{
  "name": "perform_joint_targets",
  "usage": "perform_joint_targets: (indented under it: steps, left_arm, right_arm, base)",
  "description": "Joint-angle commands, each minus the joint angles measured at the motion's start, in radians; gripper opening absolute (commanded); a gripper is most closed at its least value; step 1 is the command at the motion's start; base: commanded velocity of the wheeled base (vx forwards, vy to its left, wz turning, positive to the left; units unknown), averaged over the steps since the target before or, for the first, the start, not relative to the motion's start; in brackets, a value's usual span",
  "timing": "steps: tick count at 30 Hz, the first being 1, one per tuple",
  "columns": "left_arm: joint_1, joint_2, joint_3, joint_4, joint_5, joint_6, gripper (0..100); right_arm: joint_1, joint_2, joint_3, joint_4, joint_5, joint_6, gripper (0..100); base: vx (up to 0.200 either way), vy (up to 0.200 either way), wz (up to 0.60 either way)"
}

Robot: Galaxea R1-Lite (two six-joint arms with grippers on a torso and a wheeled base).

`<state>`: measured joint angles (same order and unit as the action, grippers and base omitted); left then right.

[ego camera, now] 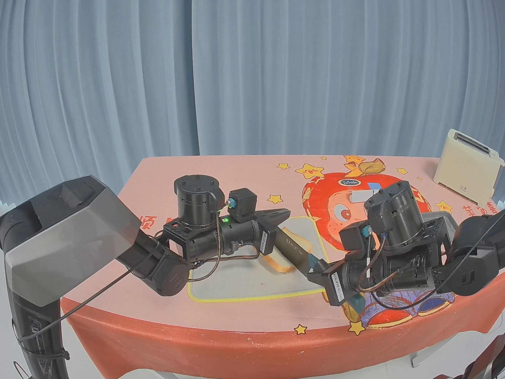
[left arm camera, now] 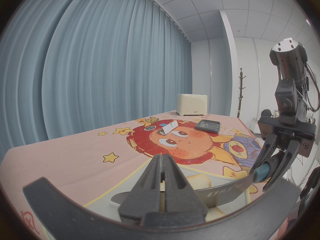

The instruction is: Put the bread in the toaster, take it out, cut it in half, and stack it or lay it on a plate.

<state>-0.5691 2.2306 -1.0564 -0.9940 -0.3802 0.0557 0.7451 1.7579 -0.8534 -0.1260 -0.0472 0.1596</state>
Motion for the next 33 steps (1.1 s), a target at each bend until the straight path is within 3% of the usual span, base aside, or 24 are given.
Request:
perform_joint_targets:
  steps: [1,33]
  left_arm:
    - [0.005,0.012,0.009,0.002,0.001,-0.001,0]
    - [0.005,0.024,0.013,0.005,0.007,-0.005,0]
  right_arm:
    - [0.000,0.006,-0.006,-0.004,0.000,0.003,0]
    - [-0.003,0.018,-0.016,-0.015,-0.008,0.006,0]
  base:
    - [0.000,0.000,0.00]
    - [0.000,0.000,0.00]
